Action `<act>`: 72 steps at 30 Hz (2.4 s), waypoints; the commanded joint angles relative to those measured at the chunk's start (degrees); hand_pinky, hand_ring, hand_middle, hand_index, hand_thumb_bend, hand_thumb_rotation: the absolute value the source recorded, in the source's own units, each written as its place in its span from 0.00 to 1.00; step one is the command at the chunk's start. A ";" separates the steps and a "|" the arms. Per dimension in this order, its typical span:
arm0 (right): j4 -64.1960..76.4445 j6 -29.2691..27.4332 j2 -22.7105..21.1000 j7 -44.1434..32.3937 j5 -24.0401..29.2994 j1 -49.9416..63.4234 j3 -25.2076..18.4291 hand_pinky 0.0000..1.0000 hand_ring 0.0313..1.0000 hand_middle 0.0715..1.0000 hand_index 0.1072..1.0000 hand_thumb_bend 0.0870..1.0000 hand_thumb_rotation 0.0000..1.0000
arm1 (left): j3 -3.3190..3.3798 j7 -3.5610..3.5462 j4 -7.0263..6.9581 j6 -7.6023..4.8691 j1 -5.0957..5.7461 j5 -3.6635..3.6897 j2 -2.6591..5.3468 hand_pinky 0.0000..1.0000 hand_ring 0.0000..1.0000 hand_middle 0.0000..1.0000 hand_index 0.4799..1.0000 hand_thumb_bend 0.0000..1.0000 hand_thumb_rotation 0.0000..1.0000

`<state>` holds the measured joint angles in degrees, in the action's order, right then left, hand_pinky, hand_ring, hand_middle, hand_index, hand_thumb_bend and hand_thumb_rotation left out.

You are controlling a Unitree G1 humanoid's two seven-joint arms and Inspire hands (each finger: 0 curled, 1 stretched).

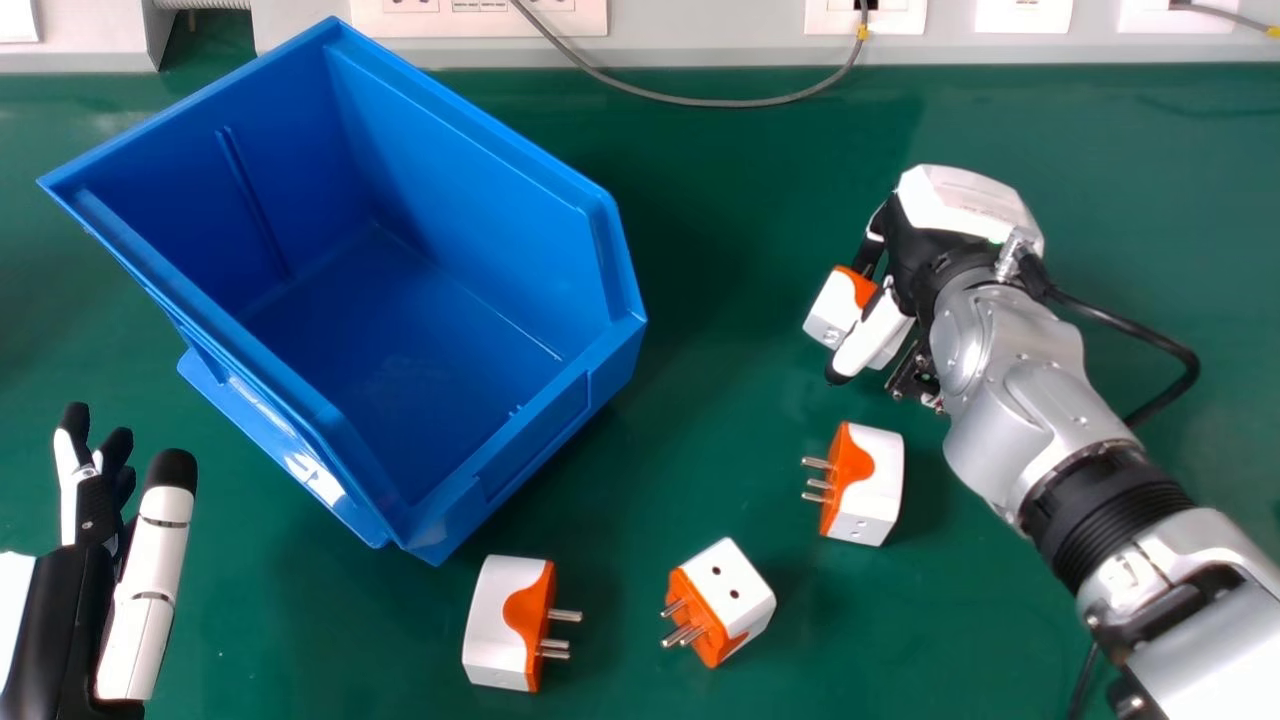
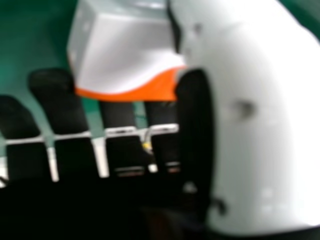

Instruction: Pick all objects and put in blue box

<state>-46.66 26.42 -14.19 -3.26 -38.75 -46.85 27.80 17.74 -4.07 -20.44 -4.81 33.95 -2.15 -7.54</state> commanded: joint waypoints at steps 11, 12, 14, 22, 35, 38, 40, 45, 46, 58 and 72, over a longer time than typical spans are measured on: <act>11.35 1.71 -5.13 -2.83 -1.17 1.11 -1.17 0.18 0.38 0.46 0.43 0.47 0.00 | 0.73 -0.13 -0.98 0.05 -0.26 0.23 -0.70 0.96 1.00 1.00 1.00 0.51 1.00; 13.25 1.75 -5.77 -3.04 -1.17 1.71 -1.48 0.19 0.37 0.45 0.44 0.47 0.00 | 0.76 -0.16 -1.06 0.08 -0.19 0.29 -0.68 0.96 1.00 1.00 1.00 0.51 1.00; 17.35 1.95 -7.02 -3.45 -1.13 3.08 -2.25 0.19 0.37 0.45 0.44 0.47 0.00 | 0.89 -0.31 -1.24 0.24 -0.06 0.50 -0.69 0.96 1.00 1.00 1.00 0.51 1.00; 36.23 1.40 -12.44 -6.15 -0.87 10.73 -6.74 0.25 0.39 0.46 0.44 0.46 0.00 | 0.98 -0.34 -0.88 0.40 -0.28 0.43 -0.38 0.96 1.00 1.00 1.00 0.51 1.00; 61.77 -2.54 -15.85 -9.76 -0.28 24.57 -13.36 0.22 0.37 0.45 0.47 0.44 0.00 | 1.09 -0.27 -0.48 -1.06 0.23 -0.19 -0.31 0.96 1.00 1.00 1.00 0.51 1.00; 67.85 -4.49 -15.97 -11.17 1.10 29.02 -14.89 0.20 0.35 0.44 0.48 0.44 0.00 | 1.01 -0.06 -0.36 -1.33 0.35 -0.32 -0.17 0.96 1.00 1.00 1.00 0.50 1.00; 71.40 -5.75 -16.05 -12.14 1.55 31.61 -15.53 0.19 0.35 0.45 0.47 0.45 0.00 | 0.96 0.07 -0.27 -1.42 0.38 -0.36 -0.10 0.96 1.00 1.00 1.00 0.50 1.00; 77.51 -8.00 -15.08 -15.03 2.51 35.50 -15.53 0.17 0.35 0.46 0.45 0.45 0.00 | 0.86 0.13 -0.78 -1.10 0.55 -0.78 -0.30 0.95 1.00 1.00 1.00 0.50 1.00; 78.05 -8.22 -14.90 -15.38 2.65 35.80 -15.47 0.17 0.35 0.46 0.45 0.45 0.00 | 0.84 0.14 -0.88 -1.05 0.58 -0.81 -0.34 0.95 1.00 1.00 1.00 0.50 1.00; 79.10 -10.94 -10.31 -18.70 1.79 33.06 -11.29 0.16 0.34 0.46 0.44 0.46 0.00 | 0.68 0.09 -1.07 -0.05 -0.12 -1.17 -0.52 0.95 1.00 1.00 1.00 0.50 1.00; 71.84 -15.28 -2.61 -18.18 1.50 26.00 -4.92 0.15 0.31 0.43 0.50 0.45 0.00 | 0.50 -0.26 -1.56 0.33 -0.33 -0.56 -0.26 0.94 0.99 1.00 1.00 0.50 1.00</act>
<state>25.36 12.54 -17.97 -22.38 -36.73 -18.08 22.53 18.26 -4.28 -20.47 -4.25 33.48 -3.15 -7.57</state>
